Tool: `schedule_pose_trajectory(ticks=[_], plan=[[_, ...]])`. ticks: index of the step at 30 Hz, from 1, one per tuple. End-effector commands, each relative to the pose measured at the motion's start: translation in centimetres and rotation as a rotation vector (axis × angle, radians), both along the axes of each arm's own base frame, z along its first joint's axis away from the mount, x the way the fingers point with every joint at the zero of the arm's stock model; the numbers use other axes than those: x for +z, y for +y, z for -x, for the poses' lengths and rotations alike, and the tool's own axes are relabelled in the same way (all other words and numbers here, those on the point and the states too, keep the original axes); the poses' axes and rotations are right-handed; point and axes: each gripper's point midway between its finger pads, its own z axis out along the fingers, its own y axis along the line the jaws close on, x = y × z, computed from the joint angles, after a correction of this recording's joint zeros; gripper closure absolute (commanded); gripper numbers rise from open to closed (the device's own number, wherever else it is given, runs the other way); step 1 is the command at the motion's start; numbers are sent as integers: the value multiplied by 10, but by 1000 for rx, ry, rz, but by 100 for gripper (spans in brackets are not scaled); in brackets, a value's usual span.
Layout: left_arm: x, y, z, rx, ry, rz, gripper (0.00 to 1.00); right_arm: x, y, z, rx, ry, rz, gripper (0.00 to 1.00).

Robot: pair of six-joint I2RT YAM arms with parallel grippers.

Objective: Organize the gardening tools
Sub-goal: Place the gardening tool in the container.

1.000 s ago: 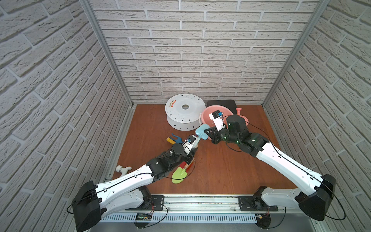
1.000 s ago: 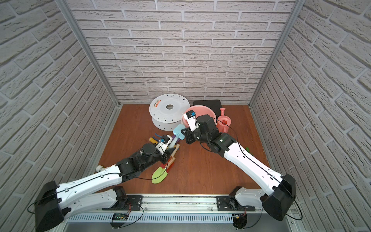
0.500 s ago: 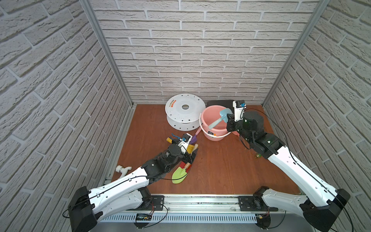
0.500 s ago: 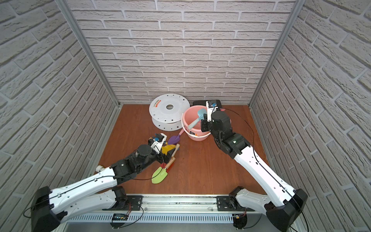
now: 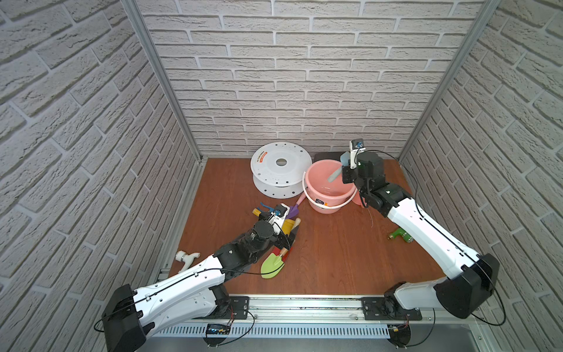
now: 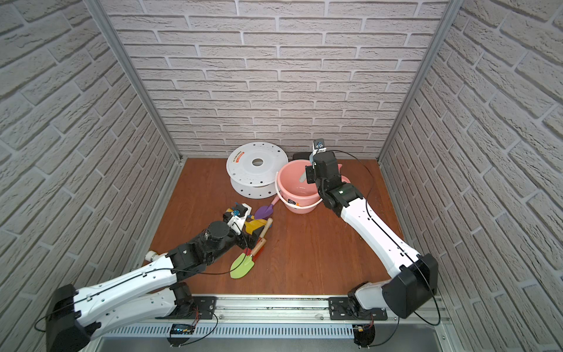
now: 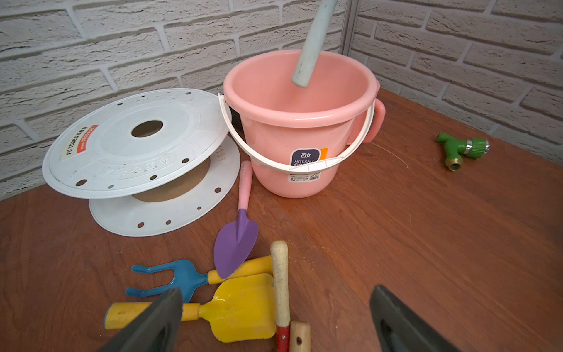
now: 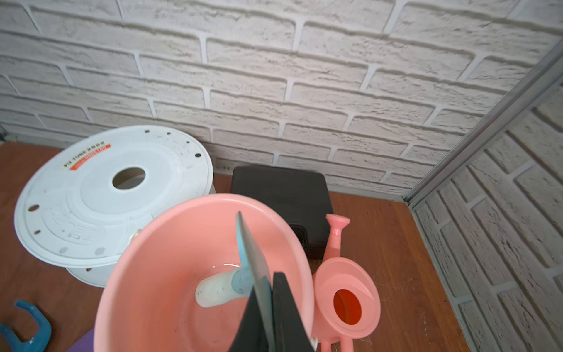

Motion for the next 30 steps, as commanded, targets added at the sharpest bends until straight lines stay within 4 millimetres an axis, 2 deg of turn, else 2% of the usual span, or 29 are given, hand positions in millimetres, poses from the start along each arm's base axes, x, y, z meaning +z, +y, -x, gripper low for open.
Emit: schedule_pose_trajectory(ticks=[1, 7, 10, 11, 13, 16, 21, 24, 26, 27, 30], plan=[[2, 1, -4, 19, -15, 13, 2, -15, 16, -11, 75, 67, -5, 97], [-1, 1, -4, 21, -7, 6, 2, -65, 36, -26, 155, 237, -35, 95], [-2, 1, -5, 25, -4, 1, 2, -78, 42, -31, 185, 307, -60, 89], [-1, 2, -5, 28, -6, 3, 2, -83, 40, -32, 177, 330, -64, 82], [-2, 3, -6, 36, -5, -1, 2, -84, 36, -34, 154, 346, -64, 57], [-2, 4, -7, 44, -5, -4, 2, -71, 30, -31, 130, 315, -66, 41], [-5, 6, -9, 60, -1, -14, 2, -34, 26, -17, 126, 215, -134, 29], [-6, 7, -10, 66, 5, -24, 2, -11, 27, -2, 136, 159, -203, 21], [-7, 14, -15, 110, -2, -42, 2, 1, 28, 10, 150, 130, -248, 12], [-7, 16, -16, 124, -1, -46, 2, 5, 29, 16, 160, 119, -272, 2], [-11, 24, -19, 170, 7, -61, 2, 8, 33, 37, 194, 99, -337, 0]])
